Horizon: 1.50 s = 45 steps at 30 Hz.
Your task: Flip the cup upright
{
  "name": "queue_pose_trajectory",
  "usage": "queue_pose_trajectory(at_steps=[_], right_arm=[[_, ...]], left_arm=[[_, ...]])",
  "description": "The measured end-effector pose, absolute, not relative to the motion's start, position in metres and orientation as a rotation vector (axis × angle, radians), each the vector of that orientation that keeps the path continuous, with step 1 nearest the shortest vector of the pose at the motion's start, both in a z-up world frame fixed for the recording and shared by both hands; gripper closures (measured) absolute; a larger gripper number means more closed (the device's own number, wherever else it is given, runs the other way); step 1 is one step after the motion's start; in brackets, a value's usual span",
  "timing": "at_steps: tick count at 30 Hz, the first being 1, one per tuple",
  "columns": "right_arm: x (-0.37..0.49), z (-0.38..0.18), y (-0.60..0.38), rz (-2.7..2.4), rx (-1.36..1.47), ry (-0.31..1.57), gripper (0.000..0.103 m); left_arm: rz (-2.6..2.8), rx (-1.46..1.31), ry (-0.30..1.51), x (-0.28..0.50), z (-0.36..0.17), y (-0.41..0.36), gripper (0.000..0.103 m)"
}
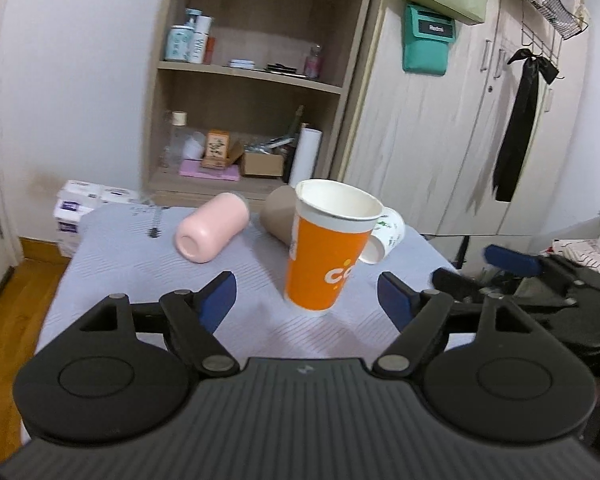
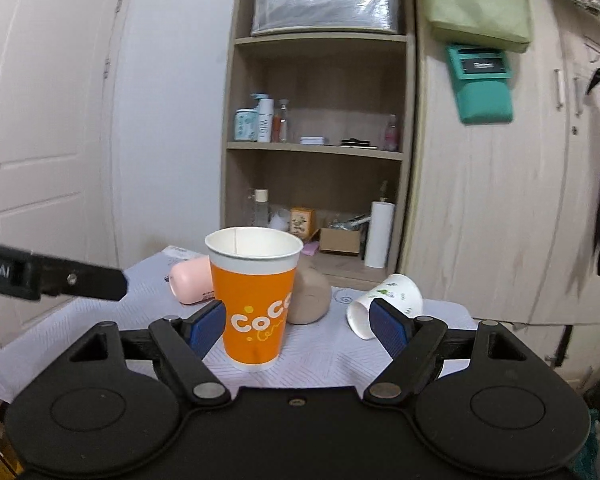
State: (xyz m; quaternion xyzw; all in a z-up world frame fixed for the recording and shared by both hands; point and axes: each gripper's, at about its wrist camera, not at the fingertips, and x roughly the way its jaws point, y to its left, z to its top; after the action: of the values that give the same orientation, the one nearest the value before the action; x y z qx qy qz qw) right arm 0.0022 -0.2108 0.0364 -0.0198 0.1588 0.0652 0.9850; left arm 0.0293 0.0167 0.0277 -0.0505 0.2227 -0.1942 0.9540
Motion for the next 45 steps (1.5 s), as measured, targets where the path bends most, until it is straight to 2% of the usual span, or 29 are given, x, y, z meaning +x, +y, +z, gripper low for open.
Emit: queue_pose_trajectory(at_steps=[13, 16, 19, 21, 45], right_arm=[[-0.031, 0.053, -0.215, 0.073, -0.028, 0.328, 0.017], [-0.035, 0.052, -0.212, 0.058, -0.038, 0.346, 0.013], [-0.038, 0.052, -0.211, 0.045, -0.049, 0.350, 0.000], [-0.040, 0.052, -0.209, 0.028, -0.061, 0.343, 0.000], [-0.036, 0.048, -0.207, -0.039, -0.046, 0.414, 0.000]], left_arm=[[-0.324, -0.060, 0.471, -0.001, 0.024, 0.025, 0.021], [-0.313, -0.046, 0.467, -0.003, 0.025, 0.024, 0.018], [-0.304, -0.045, 0.450, -0.006, 0.026, 0.024, 0.007], [-0.295, -0.039, 0.429, -0.009, 0.026, 0.023, 0.000], [-0.205, -0.002, 0.541, -0.001, 0.018, 0.021, 0.000]])
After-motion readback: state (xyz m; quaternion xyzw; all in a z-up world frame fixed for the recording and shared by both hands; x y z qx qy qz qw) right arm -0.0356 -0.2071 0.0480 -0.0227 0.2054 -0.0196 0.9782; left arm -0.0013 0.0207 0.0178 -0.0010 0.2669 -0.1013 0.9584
